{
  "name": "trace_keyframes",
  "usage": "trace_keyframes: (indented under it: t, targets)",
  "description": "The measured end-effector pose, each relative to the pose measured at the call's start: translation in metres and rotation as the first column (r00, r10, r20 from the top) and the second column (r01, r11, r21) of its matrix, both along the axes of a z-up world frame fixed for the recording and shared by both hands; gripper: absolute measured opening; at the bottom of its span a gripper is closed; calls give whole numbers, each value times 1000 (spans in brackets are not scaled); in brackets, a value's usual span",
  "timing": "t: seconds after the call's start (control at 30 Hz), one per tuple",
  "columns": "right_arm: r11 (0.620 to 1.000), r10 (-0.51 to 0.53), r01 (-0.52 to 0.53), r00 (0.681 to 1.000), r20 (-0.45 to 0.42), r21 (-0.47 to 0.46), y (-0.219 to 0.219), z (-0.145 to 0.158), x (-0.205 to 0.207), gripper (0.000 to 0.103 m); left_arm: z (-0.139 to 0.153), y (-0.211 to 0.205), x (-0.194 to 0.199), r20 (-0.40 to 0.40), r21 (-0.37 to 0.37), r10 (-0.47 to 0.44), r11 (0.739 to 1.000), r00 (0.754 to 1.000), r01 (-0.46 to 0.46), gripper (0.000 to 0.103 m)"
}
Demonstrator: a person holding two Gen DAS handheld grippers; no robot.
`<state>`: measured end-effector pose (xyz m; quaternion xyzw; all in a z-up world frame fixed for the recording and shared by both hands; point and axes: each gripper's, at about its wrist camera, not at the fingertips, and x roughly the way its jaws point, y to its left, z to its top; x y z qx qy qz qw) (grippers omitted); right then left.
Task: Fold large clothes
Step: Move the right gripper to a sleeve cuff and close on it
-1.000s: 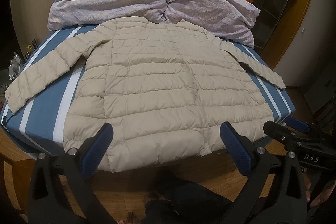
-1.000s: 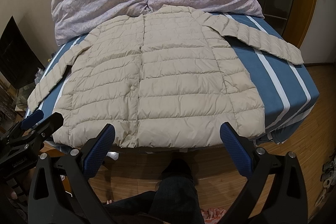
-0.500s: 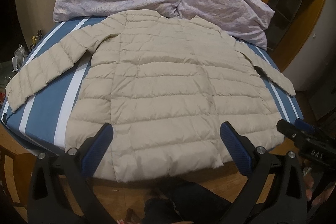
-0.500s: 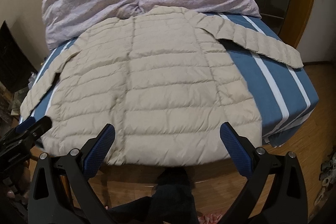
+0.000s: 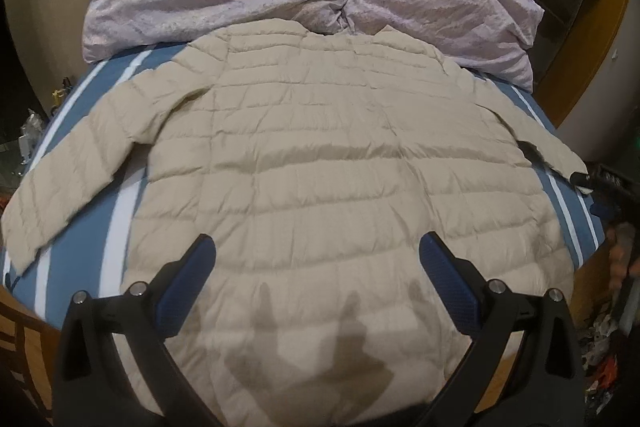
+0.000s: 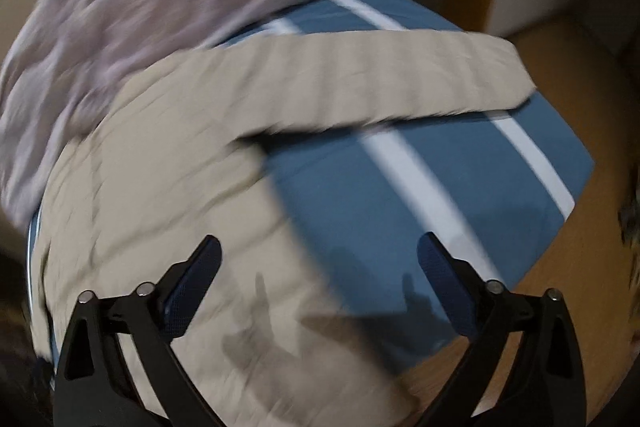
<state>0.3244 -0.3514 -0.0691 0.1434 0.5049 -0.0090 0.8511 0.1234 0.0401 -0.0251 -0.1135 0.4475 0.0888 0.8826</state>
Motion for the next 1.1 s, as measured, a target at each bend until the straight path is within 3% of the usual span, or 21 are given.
trace_keyframes:
  t: [0.13,0.23,0.47,0.57,0.67,0.77,0.93,1.1]
  targets:
    - [985,-155,159,986,-64,66,-58,-20,45,79,-10,5,20,-41,3,12,1000,999,-12,101]
    - [956,-265,273,961,-85,105,-96,-31,65,73,-18,9,32,-80,2,29,1000,996,-29,101]
    - [822,-517,537,843,-146,189,-171,-56,76,66,-29,18,52,-119,30,64,998,991,-61,101]
    - [797,-554,575,818,-153,187,-184,-63,81,65,-30,20,58,-123,48,77,996,989,-71,101]
    - [793,-566,583,813,-138,178,-190,-66,86,61,-33,22,65,-136,52,79,996,988,-72,101]
    - [796,-564,577,817,-123,182,-191,-65,87,51,-34,21,69,-137,60,77,996,988,-69,101]
    - [816,-541,549,836,-93,182,-191,-65,89,25,-36,20,73,-131,102,93,992,987,-80,101]
    - [847,-512,511,858,-39,146,-181,-57,96,9,-38,27,72,-128,104,119,989,985,-106,101]
